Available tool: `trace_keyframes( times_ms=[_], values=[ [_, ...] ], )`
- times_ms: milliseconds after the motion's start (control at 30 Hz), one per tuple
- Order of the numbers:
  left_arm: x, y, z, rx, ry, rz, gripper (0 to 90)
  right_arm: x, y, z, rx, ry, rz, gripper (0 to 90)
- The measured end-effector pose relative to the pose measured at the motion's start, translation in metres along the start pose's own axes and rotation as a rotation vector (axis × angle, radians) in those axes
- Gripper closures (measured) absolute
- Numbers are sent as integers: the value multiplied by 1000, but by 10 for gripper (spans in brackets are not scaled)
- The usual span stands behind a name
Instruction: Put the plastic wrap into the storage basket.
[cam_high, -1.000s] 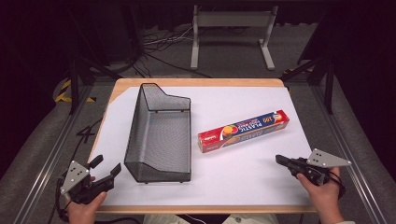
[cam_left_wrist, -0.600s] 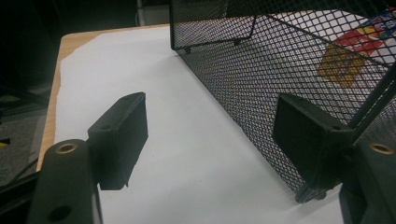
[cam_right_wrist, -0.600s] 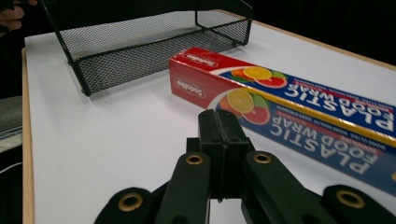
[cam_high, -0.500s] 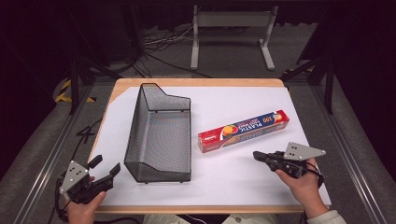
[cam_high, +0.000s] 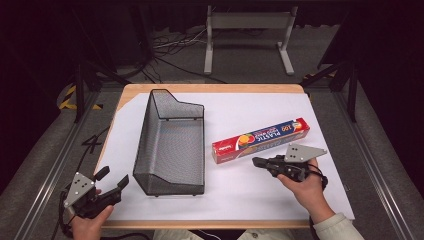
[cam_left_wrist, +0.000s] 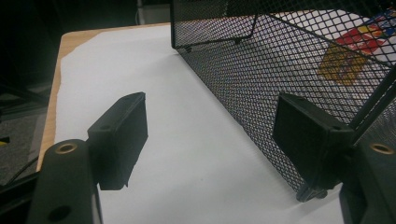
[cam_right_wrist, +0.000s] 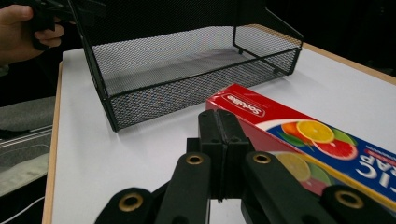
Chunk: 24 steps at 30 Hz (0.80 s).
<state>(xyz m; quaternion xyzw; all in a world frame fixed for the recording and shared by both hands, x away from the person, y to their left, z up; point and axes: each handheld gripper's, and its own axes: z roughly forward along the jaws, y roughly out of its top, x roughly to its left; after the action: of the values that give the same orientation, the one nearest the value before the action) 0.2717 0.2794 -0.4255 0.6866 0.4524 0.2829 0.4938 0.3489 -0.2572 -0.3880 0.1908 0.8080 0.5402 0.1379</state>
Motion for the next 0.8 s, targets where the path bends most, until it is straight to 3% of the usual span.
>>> trace_keyframes(
  times_ms=[133,300,500,800],
  values=[
    [1,0,-1,2,-1,2,272,-2,4,13,21,16,-20,900],
    [0,0,0,-2,-1,5,272,-7,6,41,101,32,-17,900],
    [1,0,-1,1,-2,2,272,-12,6,67,156,43,-15,900],
    [1,0,-1,0,-4,3,272,-12,2,91,238,66,-9,900]
  ],
)
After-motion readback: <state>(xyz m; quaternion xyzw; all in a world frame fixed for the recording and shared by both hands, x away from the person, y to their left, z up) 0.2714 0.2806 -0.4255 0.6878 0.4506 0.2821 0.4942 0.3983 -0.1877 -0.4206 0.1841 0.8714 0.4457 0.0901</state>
